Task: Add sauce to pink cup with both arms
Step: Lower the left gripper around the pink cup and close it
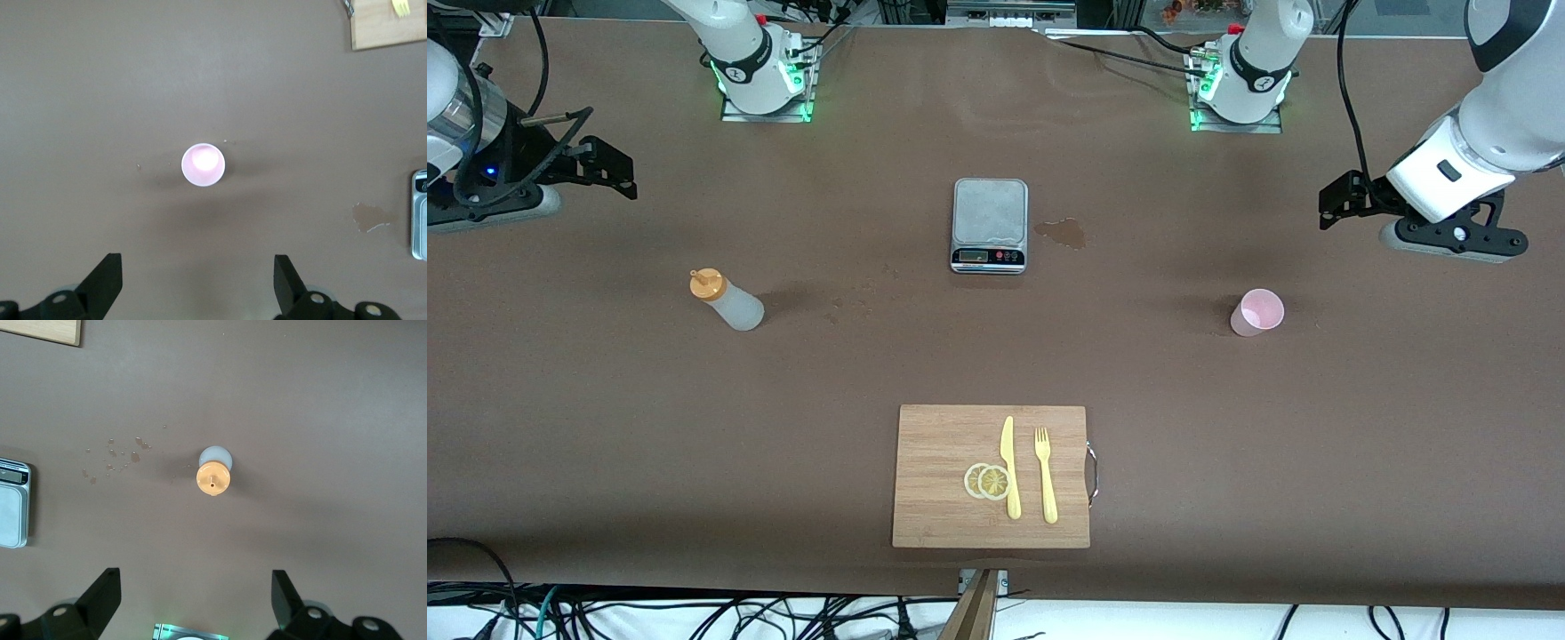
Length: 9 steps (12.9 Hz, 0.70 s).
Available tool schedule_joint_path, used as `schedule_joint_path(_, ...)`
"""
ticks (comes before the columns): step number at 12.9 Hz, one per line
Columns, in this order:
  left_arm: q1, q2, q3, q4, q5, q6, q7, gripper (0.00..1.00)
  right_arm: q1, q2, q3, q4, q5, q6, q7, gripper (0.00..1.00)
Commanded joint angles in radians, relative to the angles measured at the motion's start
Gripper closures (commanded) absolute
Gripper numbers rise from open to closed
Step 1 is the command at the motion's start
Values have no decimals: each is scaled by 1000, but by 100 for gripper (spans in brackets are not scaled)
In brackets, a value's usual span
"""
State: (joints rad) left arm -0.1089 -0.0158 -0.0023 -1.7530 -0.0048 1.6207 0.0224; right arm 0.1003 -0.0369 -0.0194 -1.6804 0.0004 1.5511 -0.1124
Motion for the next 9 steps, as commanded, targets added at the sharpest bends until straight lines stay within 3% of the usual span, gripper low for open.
schedule_joint_path(1,-11,86,-10,-6,12,-10,2,0,-1,-9,-1,-5,18,-8,-18,0)
schedule_joint_path(3,-11,150,-10,-37,41,104,17,0,1,-9,-1,-5,27,-11,-76,0)
schedule_joint_path(6,2,218,-11,-187,74,368,158,0,-1,5,1,-5,32,-8,-95,0)
schedule_joint_path(9,44,325,-8,-181,80,494,310,0,-1,12,-1,-5,32,1,-130,0)
